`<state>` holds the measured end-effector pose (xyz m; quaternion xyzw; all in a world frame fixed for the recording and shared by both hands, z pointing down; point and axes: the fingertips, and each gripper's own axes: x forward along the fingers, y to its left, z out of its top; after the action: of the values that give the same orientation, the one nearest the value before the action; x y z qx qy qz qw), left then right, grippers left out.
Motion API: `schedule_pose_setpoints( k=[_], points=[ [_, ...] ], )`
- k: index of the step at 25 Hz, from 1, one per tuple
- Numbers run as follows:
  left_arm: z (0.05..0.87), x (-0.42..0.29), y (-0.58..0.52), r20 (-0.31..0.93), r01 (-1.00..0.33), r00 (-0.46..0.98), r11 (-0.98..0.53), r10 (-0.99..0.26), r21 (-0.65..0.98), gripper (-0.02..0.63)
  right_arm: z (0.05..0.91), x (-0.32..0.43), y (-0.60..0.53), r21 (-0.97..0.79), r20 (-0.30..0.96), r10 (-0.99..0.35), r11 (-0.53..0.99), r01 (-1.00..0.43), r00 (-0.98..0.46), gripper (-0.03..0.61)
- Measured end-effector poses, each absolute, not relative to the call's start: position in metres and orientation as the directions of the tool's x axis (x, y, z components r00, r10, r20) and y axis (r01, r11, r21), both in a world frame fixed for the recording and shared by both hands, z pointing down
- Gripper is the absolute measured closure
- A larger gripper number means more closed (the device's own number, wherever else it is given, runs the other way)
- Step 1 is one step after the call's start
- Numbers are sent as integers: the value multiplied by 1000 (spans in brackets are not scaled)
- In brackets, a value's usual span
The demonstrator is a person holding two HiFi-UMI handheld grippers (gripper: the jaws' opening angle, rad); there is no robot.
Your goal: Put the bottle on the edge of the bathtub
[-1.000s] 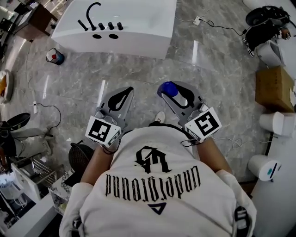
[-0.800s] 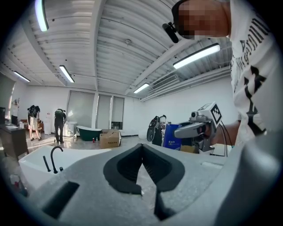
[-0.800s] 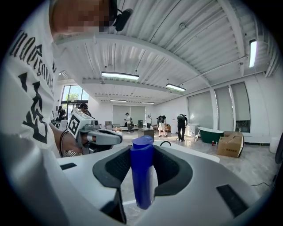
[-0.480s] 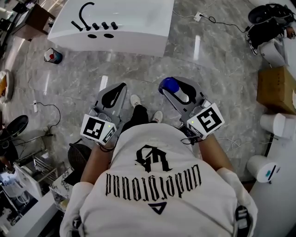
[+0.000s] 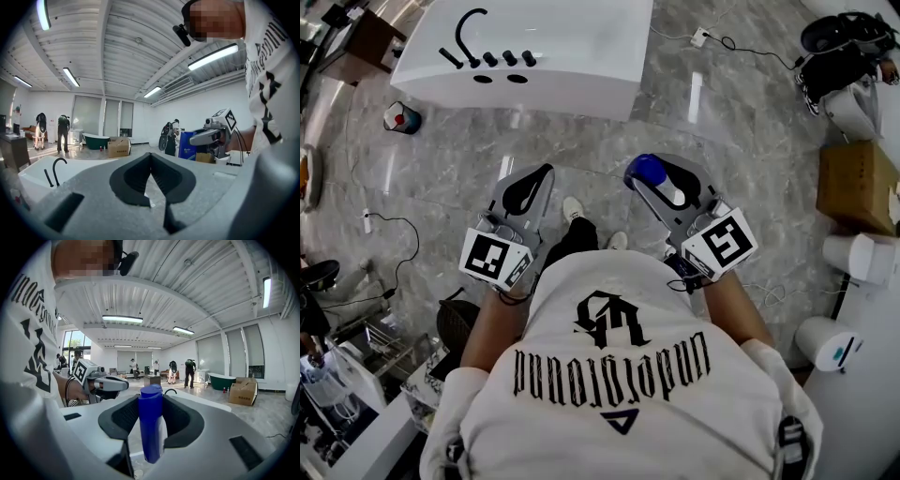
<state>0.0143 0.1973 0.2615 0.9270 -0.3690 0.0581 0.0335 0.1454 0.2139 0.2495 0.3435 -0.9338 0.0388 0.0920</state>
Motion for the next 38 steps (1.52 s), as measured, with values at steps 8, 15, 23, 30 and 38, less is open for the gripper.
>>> schedule_pose_setpoints(
  k=[8, 15, 23, 30, 38],
  points=[
    [264, -16, 144, 121, -687, 724, -726, -680, 29, 598, 249, 115, 159, -1, 202, -637, 760, -650, -744, 422],
    [253, -55, 92, 96, -668, 742, -744, -663, 25, 598, 236, 76, 109, 13, 196, -659, 742, -670, -726, 422],
    [248, -84, 66, 83, -624, 780, -782, -621, 12, 598, 228, 41, 71, 22, 181, -689, 717, -697, -702, 422],
    [249, -100, 58, 86, -631, 774, -775, -628, 21, 598, 227, 24, 57, 26, 188, -683, 722, -692, -706, 422],
    [253, -108, 52, 103, -657, 751, -754, -652, 11, 598, 241, 12, 38, 29, 198, -653, 750, -661, -731, 422]
  ],
)
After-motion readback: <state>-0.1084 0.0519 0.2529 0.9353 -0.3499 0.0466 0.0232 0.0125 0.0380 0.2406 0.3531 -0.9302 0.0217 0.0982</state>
